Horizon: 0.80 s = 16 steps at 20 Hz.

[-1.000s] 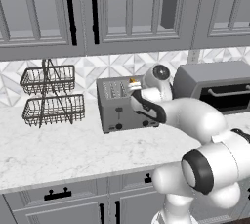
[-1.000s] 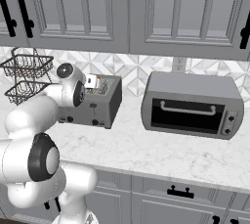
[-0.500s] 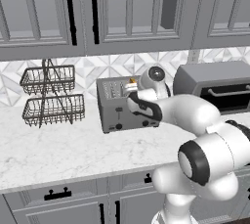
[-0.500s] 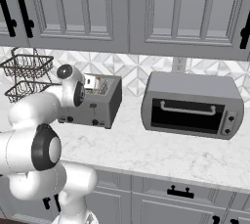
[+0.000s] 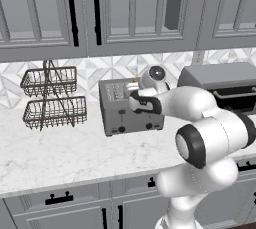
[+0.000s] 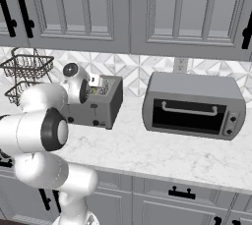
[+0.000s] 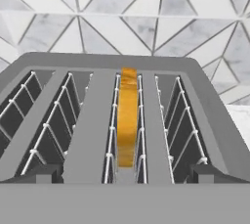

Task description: Start the toaster. Once the lever pops up, take the bread to the plate on the dining counter.

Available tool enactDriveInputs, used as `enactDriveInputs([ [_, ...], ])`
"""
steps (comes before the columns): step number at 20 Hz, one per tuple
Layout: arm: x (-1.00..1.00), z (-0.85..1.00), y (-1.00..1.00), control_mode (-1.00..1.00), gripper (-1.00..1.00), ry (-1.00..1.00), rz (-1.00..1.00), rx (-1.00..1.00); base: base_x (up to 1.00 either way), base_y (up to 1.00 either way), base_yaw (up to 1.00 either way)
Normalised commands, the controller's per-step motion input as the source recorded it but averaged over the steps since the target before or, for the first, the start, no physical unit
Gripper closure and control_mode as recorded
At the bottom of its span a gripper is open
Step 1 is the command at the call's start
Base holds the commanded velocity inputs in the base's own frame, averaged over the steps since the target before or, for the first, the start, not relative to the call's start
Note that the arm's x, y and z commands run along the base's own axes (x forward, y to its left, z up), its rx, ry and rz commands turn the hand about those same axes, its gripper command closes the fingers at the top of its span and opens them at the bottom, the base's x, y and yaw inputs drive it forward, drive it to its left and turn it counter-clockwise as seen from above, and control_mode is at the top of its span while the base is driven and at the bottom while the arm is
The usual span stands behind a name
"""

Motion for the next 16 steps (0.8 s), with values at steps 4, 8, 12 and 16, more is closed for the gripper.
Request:
enactDriveInputs([
  [4,0.30,-0.19,0.00,-1.00,-1.00,0.00,0.00,0.00,0.00,0.00,0.00],
  [8,0.25,-0.17,0.00,-1.00,-1.00,0.00,0.00,0.00,0.00,0.00,0.00],
  [12,0.24,-0.17,0.00,-1.00,-1.00,0.00,0.00,0.00,0.00,0.00,0.00],
  [16,0.16,-0.26,0.00,-1.00,-1.00,0.00,0.00,0.00,0.00,0.00,0.00],
])
